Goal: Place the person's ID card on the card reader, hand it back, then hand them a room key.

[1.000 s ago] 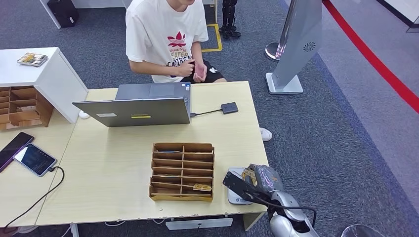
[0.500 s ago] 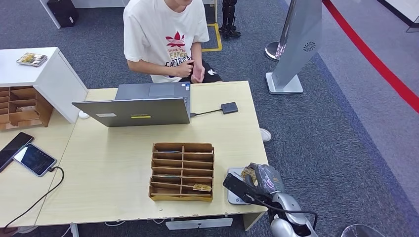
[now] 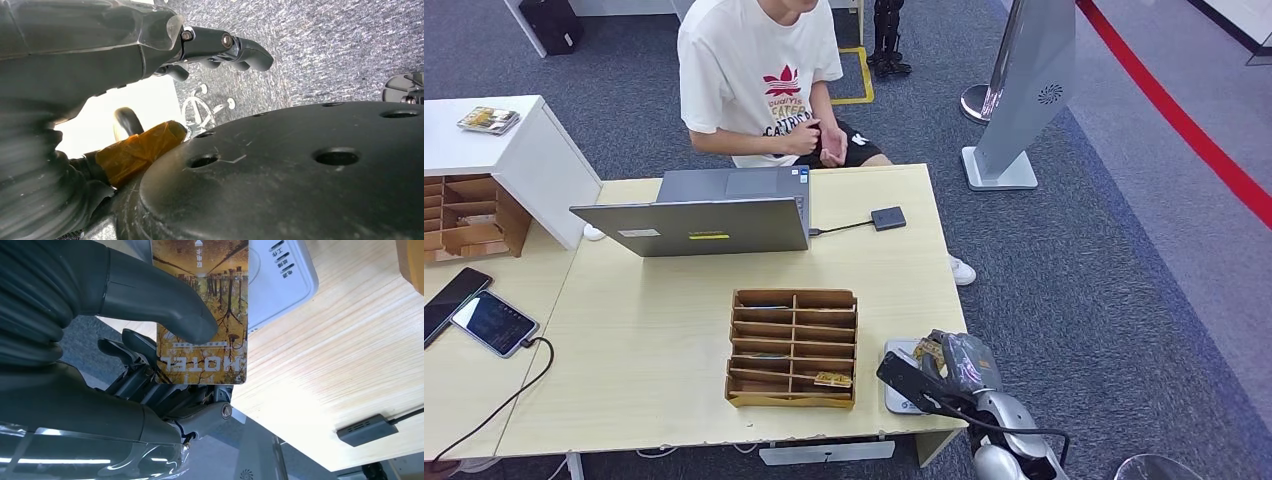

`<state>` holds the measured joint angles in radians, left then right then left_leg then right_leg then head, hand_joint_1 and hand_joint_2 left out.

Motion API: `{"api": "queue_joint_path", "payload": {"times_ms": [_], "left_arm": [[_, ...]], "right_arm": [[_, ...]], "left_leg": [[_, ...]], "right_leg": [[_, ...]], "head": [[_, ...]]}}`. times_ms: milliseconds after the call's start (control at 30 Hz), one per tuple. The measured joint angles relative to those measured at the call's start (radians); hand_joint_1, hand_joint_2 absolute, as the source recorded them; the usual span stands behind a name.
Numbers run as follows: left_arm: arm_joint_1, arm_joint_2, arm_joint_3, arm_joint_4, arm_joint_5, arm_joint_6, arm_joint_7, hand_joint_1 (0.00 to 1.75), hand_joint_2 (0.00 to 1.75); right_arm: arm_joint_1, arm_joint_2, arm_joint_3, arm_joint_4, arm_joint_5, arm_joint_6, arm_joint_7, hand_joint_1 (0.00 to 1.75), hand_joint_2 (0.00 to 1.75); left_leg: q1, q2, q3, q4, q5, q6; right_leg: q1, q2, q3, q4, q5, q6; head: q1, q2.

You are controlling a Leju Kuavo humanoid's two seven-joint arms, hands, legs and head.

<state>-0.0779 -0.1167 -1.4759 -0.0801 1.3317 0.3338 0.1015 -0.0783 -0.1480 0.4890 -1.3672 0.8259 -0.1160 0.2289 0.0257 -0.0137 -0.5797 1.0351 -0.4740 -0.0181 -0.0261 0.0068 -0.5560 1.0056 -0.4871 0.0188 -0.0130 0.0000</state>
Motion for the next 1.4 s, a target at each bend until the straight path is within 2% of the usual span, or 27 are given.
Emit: {"api": "queue_joint_path", "payload": {"times_ms": [133,267,533,667,900,1200,1400], "left_arm": [[0.0,0.0,0.0,0.0,0.002,0.0,-0.001,0.0,1.75],[0.001,0.0,0.0,0.0,0.012,-0.003,-0.007,0.0,1.75],[0.004,0.0,-0.001,0.0,0.023,-0.008,-0.023,0.0,1.75],[0.003,0.0,-0.007,0.0,0.006,-0.009,-0.023,0.0,1.75],[0.001,0.0,-0.025,0.0,-0.009,-0.009,-0.023,0.0,1.75],[-0.003,0.001,-0.044,0.0,-0.033,-0.012,-0.018,0.0,1.75],[-0.015,0.001,-0.058,0.0,-0.107,-0.022,0.01,0.0,1.75]], "right_arm": [[0.002,0.002,-0.001,-0.002,0.003,-0.016,-0.013,1.75,1.75],[0.019,0.016,-0.009,-0.05,0.011,-0.103,-0.071,1.75,1.75],[0.052,0.086,-0.028,-0.232,-0.051,-0.323,-0.265,1.75,1.75],[0.026,0.125,-0.026,-0.296,-0.101,-0.399,-0.366,1.75,1.75],[-0.057,0.163,0.002,-0.316,-0.125,-0.406,-0.39,1.75,1.75],[-0.135,0.185,0.049,-0.309,-0.135,-0.406,-0.399,1.75,1.75],[-0.278,0.224,0.112,-0.253,-0.105,-0.341,-0.353,1.75,1.75]], "left_leg": [[0.0,0.0,0.0,0.0,0.0,0.0],[0.0,0.0,-0.001,0.0,0.0,0.0],[0.0,0.0,-0.002,0.0,0.0,0.0],[0.0,0.0,-0.002,0.0,0.0,0.0],[0.0,0.0,-0.002,0.0,0.0,0.0],[0.0,0.0,-0.003,0.0,0.0,0.0],[0.0,0.0,-0.003,0.0,0.002,-0.001]], "right_leg": [[0.0,0.0,0.0,0.0,0.0,0.0],[0.0,0.0,-0.001,0.0,0.0,0.0],[0.0,0.0,-0.002,0.0,0.0,0.0],[0.0,0.001,-0.002,0.0,0.0,0.0],[0.0,0.0,-0.002,0.0,0.0,0.0],[0.0,0.001,-0.002,0.001,0.0,0.0],[0.0,0.001,-0.003,0.001,0.001,-0.001]], "head": [[0.0,0.0],[0.0,0.0],[0.0,0.0],[0.0,0.0],[0.0,0.0],[0.0,0.0],[0.0,0.0]]}}
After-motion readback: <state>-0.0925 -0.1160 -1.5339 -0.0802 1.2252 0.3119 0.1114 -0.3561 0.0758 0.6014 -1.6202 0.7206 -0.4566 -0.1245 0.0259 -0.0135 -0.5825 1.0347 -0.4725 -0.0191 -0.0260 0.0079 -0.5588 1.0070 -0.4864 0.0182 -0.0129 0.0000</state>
